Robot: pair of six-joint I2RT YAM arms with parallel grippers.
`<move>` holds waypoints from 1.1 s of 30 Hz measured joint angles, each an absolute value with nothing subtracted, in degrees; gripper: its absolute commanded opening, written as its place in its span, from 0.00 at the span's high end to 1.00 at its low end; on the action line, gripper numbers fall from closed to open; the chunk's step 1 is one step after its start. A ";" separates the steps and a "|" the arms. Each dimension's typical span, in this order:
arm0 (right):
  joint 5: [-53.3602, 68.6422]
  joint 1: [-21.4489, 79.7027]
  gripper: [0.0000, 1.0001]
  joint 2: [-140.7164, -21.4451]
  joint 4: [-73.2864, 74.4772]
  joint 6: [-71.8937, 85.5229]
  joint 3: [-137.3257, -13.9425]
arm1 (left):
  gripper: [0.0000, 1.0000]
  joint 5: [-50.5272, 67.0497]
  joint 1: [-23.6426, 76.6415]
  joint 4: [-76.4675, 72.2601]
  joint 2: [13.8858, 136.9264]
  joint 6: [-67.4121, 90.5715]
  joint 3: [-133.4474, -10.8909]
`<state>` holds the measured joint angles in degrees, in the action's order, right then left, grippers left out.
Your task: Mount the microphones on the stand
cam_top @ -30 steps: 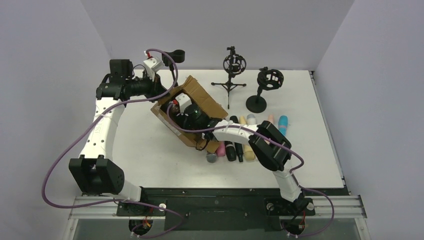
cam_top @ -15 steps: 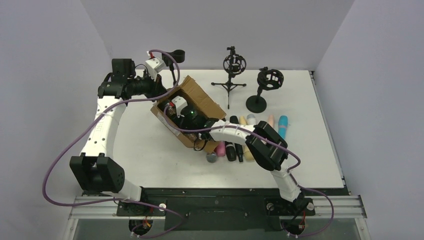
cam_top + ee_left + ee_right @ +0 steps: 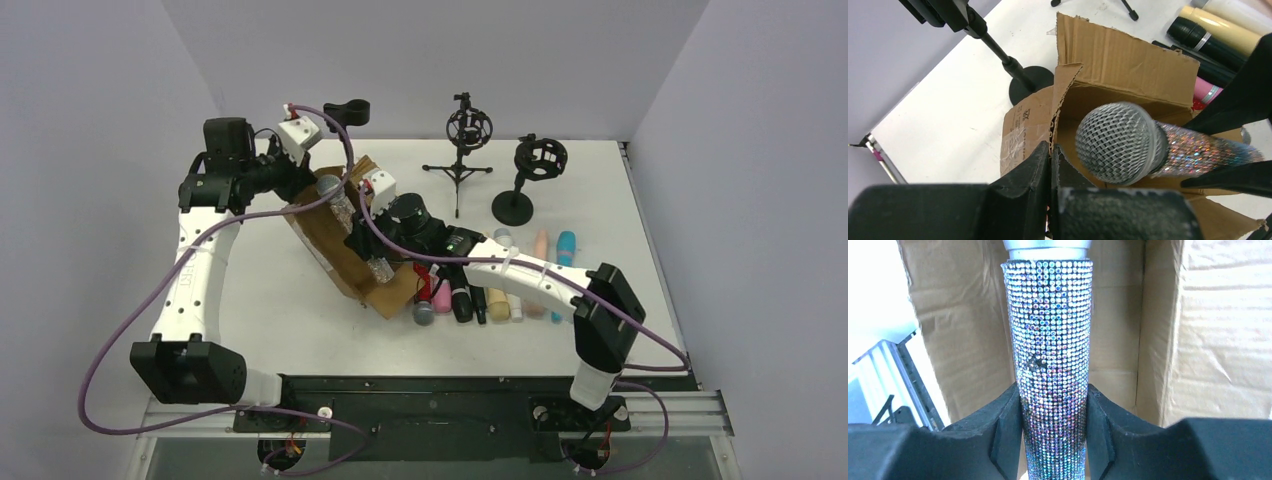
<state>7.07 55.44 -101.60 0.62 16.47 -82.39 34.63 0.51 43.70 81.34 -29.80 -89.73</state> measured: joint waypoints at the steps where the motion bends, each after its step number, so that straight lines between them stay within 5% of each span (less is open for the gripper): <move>1: 7.03 55.42 1.00 -100.57 0.51 16.88 -81.60 | 1.00 34.17 0.54 43.79 80.84 -30.57 -89.45; 12: 5.67 50.04 1.00 -87.29 5.39 20.86 -66.85 | 1.00 24.18 -6.09 39.99 82.28 -40.93 -85.12; 14: 4.38 48.64 1.00 -84.38 6.57 21.76 -64.58 | 0.76 22.87 -7.09 37.34 84.53 -41.04 -85.12; 15: 3.70 47.99 1.00 -83.24 7.01 22.20 -63.75 | 0.47 22.13 -7.38 35.62 85.93 -40.80 -85.12; 17: 1.89 46.68 1.00 -80.47 8.36 23.24 -62.13 | 0.19 20.69 -7.53 32.27 89.01 -39.33 -85.27; 19: 0.14 45.82 1.00 -78.41 9.21 24.25 -61.12 | 0.02 19.73 -7.51 31.38 91.98 -36.10 -86.52; 27: -8.56 39.11 1.00 -70.50 17.08 28.27 -57.80 | 0.04 22.96 -8.86 38.79 95.79 -14.09 -98.37; 33: -15.49 28.69 1.00 -64.86 24.32 30.87 -53.15 | 0.04 22.48 -10.66 46.59 83.83 -7.44 -88.44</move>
<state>-15.49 28.69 -64.86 24.32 30.87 -53.15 22.48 -10.66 46.59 83.83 -7.44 -88.44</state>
